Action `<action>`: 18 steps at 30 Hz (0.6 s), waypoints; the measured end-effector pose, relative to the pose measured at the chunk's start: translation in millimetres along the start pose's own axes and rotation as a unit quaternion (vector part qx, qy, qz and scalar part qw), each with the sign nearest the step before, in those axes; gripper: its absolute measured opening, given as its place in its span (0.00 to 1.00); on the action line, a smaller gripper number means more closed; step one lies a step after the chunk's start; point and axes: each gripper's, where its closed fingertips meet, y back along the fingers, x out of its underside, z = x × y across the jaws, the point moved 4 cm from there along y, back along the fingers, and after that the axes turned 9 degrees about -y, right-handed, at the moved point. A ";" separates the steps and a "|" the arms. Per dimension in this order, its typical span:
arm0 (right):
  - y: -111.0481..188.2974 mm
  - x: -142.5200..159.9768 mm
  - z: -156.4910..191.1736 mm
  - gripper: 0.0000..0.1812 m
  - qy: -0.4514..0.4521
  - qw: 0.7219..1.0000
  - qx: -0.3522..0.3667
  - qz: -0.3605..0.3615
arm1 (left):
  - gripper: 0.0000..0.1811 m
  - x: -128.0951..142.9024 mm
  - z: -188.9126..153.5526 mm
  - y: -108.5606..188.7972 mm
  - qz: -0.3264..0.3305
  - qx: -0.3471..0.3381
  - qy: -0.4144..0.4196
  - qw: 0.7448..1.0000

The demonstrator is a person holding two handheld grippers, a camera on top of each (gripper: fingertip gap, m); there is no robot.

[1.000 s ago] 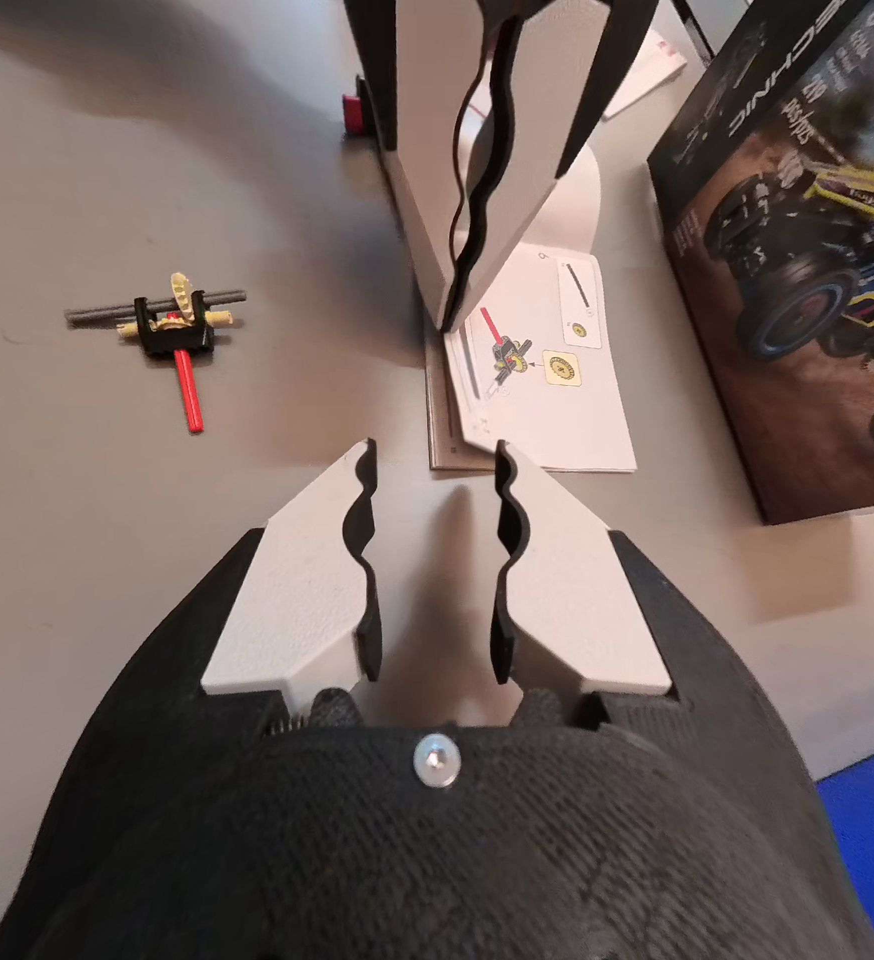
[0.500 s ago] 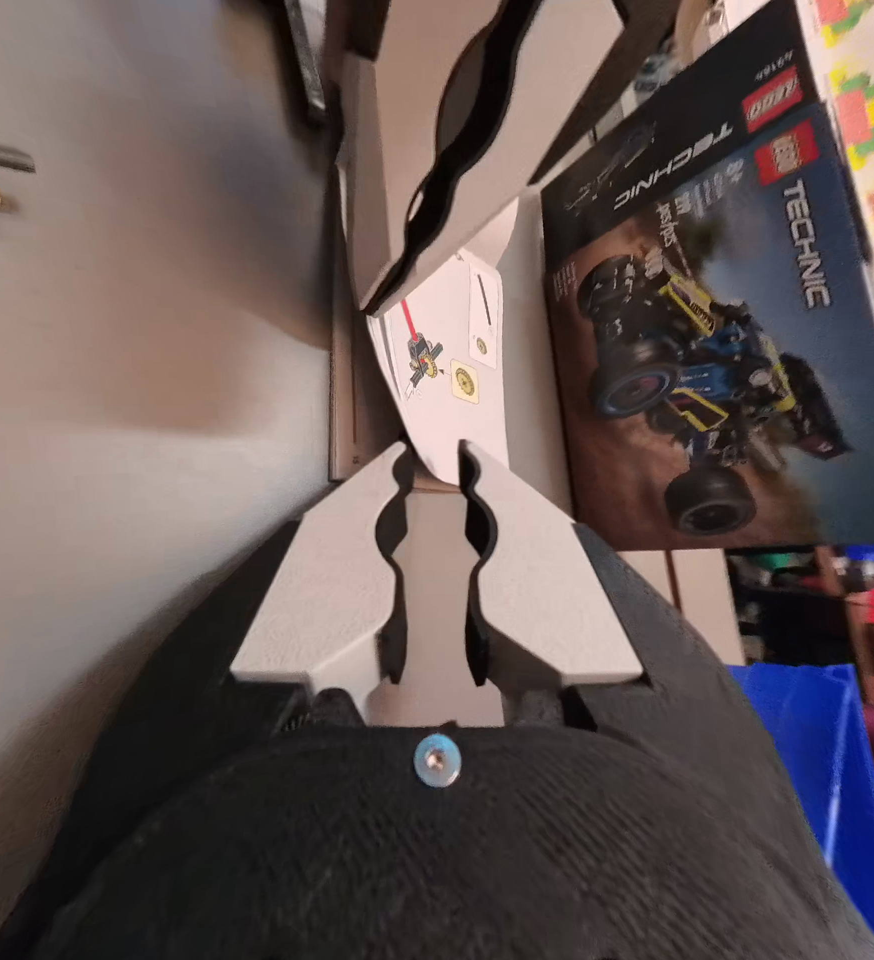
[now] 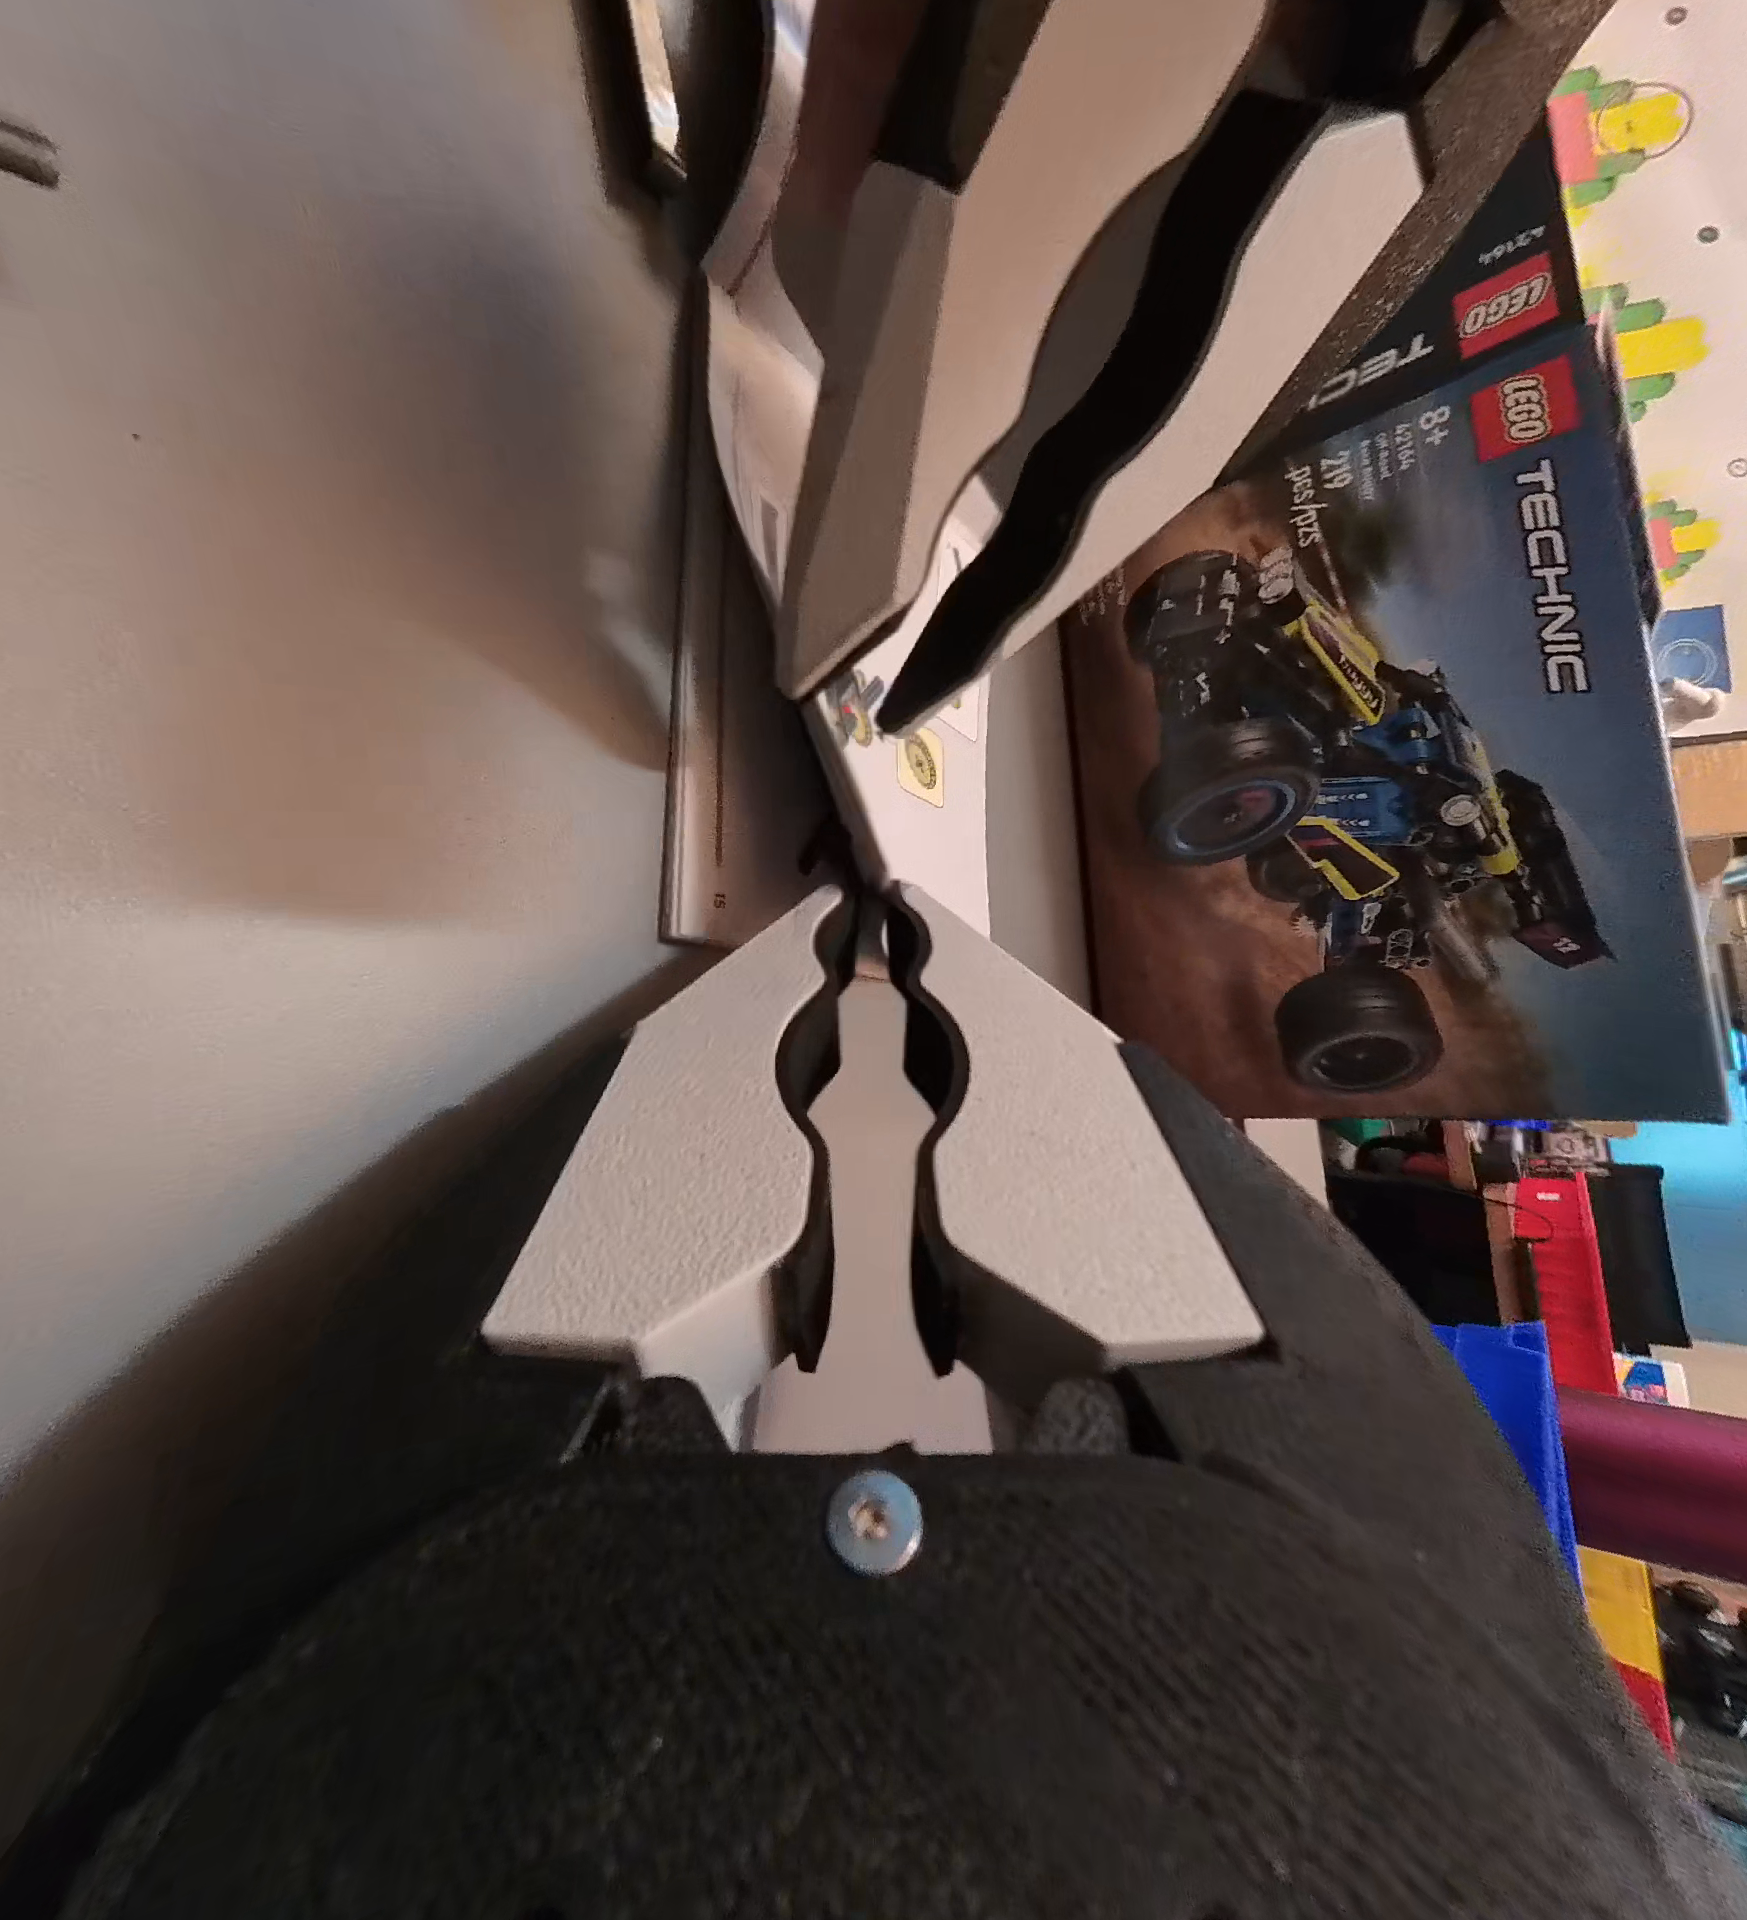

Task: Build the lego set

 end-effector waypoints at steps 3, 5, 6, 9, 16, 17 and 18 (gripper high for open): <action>-3.2 0.6 1.1 0.10 0.000 1.000 0.002 0.004 | 0.09 3.1 2.6 0.7 0.000 0.000 0.009 1.000; -5.7 1.6 2.1 0.10 -0.009 1.000 0.005 0.007 | 0.10 3.4 3.0 1.5 -0.003 0.001 0.013 1.000; -6.5 2.3 1.4 0.10 -0.016 1.000 0.010 0.008 | 0.10 2.3 1.2 2.5 -0.010 0.010 0.014 1.000; -8.4 6.3 -0.4 0.05 -0.046 0.999 0.016 0.018 | 0.04 1.3 3.9 7.3 -0.037 0.010 0.033 0.999; -9.9 7.5 2.3 0.00 -0.055 0.998 0.010 0.031 | 0.00 27.3 8.7 -6.4 0.059 -0.022 0.013 0.998; -9.8 7.4 2.6 0.00 -0.050 0.998 0.010 0.030 | 0.00 29.5 9.0 -5.4 0.069 -0.027 0.012 0.997; -9.7 7.2 3.1 0.00 -0.044 0.999 0.011 0.030 | 0.00 31.1 9.3 -4.3 0.074 -0.033 0.011 0.997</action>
